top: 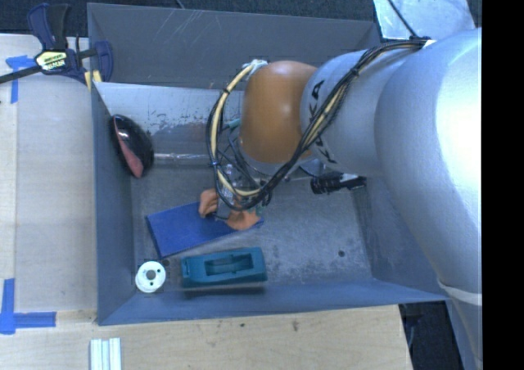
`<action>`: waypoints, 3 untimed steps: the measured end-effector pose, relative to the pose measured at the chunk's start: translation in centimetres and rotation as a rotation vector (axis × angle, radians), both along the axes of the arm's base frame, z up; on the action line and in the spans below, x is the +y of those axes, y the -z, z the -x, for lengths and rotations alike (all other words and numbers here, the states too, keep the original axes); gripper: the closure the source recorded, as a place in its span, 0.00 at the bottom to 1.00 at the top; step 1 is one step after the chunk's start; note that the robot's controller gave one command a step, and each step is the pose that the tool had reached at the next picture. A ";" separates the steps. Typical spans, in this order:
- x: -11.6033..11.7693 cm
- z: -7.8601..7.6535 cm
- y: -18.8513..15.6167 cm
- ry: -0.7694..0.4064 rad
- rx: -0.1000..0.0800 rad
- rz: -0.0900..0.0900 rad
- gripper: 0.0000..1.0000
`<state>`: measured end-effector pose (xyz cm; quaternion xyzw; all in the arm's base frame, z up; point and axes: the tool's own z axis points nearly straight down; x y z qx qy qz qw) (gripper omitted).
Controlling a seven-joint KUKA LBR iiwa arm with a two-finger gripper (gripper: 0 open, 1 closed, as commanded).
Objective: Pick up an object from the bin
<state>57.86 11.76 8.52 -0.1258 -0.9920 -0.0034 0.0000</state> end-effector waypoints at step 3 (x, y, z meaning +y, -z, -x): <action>-0.3 -2.1 -14.6 -0.009 0.003 0.008 1.00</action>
Offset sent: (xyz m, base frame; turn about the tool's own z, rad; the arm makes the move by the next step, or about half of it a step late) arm 0.0000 0.0000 0.0000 0.0000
